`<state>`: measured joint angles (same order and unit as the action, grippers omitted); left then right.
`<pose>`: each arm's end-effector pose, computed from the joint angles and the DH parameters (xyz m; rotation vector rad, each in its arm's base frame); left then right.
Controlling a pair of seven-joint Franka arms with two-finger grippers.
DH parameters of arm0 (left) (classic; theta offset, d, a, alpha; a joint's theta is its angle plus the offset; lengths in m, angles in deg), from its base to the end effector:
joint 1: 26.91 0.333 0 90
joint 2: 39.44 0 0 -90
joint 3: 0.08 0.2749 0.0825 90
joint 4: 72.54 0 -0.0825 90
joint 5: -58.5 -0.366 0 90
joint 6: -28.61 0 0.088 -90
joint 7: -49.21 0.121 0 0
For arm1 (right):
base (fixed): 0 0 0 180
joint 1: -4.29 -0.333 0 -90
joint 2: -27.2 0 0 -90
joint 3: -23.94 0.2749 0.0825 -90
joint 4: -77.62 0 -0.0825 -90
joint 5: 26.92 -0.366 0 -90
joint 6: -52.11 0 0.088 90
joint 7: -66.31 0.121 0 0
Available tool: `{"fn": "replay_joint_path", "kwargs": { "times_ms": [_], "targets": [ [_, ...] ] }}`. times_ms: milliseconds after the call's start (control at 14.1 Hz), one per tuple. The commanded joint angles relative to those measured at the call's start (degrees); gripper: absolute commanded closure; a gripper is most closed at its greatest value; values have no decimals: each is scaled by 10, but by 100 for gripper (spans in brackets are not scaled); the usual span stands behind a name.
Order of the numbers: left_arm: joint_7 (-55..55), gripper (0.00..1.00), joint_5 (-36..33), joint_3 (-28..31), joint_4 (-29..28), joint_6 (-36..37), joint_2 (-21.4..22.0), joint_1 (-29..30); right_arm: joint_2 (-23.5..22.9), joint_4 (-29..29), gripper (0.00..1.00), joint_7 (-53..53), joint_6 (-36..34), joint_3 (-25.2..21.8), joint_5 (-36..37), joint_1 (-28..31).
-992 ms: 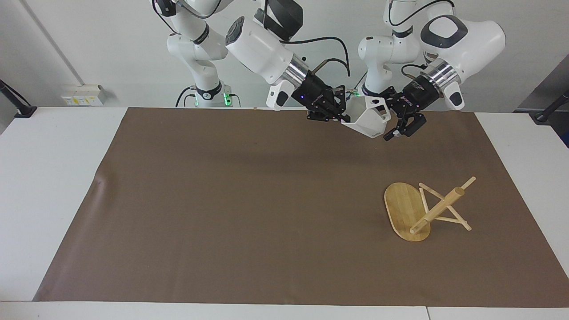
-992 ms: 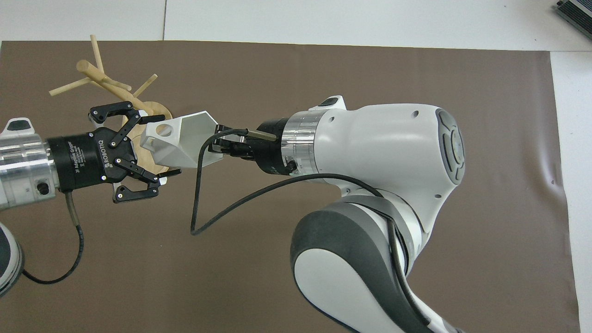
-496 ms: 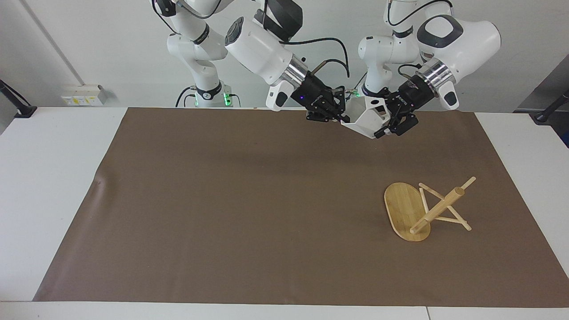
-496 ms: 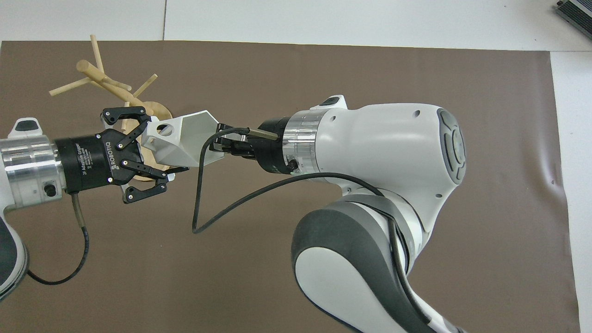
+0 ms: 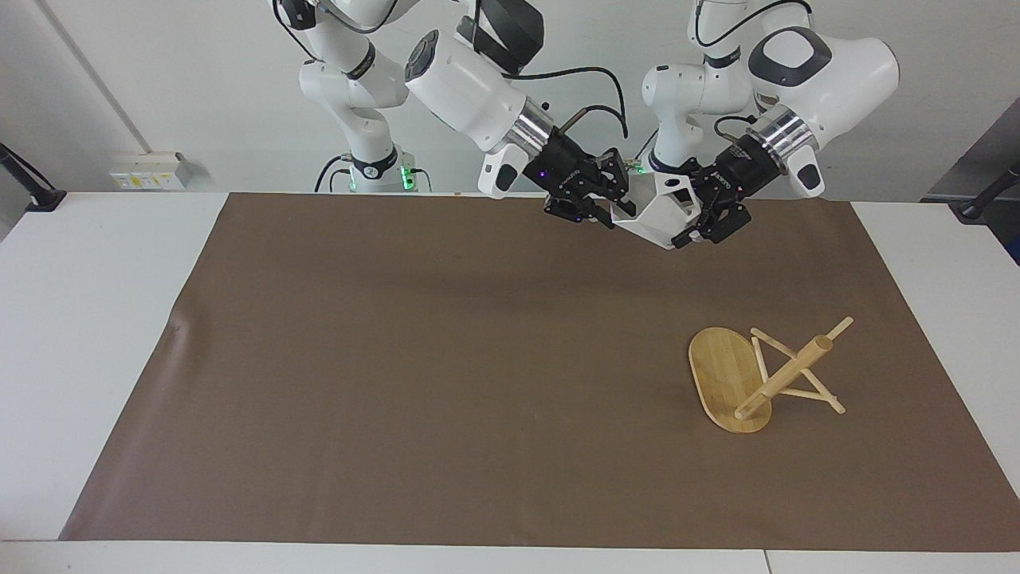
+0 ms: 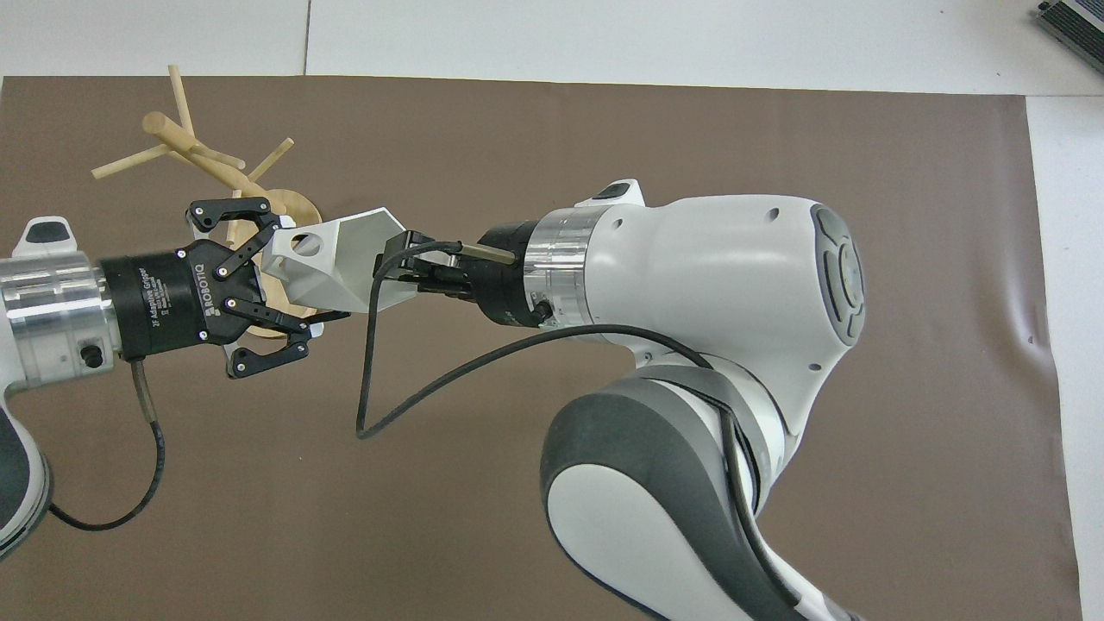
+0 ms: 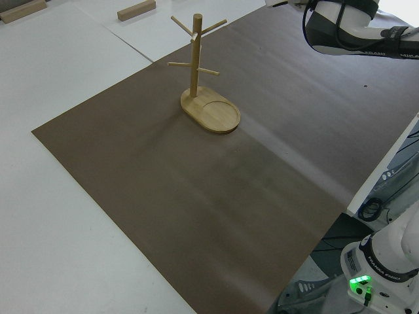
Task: Hang cup on rack
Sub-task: 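Grasp the cup with the left gripper while the right gripper holds it, then open the right gripper and withdraw it while the left gripper holds the cup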
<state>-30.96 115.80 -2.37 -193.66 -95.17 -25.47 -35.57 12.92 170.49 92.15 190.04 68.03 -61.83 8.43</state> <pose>0.4959 -0.1415 0.5220 1.5219 1.6863 -0.5494 0.5196 0.3875 0.5370 -2.2457 0.1837 -0.1198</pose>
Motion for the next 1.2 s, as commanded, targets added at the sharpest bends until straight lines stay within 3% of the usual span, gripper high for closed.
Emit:
{"fn": "replay_joint_path", "kwargs": {
  "times_ms": [0, 142, 212, 283, 496, 637, 850, 992, 1133],
  "targets": [
    [12, 100, 10, 4, 2, 0, -2, -3, 0, 5, 24, 2, 2, 8, -2, 12],
    [9, 100, 10, 4, 0, -3, -2, -3, 0, 5, 22, -10, -1, 6, -2, 14],
    [7, 100, 10, 5, -1, -2, -1, -3, 0, 7, 8, -10, -1, 5, -2, 14],
    [4, 100, 10, 5, -6, -2, 0, -2, 0, 10, 0, -11, -1, 3, -2, 14],
    [-20, 100, 7, 4, -22, -9, 8, -6, 4, 12, 0, -8, -14, -15, -2, 17],
    [-42, 100, -1, 4, -24, -10, 8, -1, 21, 6, 0, -8, -53, -64, 11, 17],
    [-146, 100, -73, 4, -26, -39, 5, 16, 30, -56, 0, -9, -191, -163, 135, 17],
    [-204, 100, -92, 4, -30, -84, -3, 16, 25, -95, 0, -20, -279, -194, 267, 18],
    [-234, 100, -93, 4, -30, -106, -17, 17, 27, -99, 0, -81, -332, -232, 328, 18]
  ]
}}
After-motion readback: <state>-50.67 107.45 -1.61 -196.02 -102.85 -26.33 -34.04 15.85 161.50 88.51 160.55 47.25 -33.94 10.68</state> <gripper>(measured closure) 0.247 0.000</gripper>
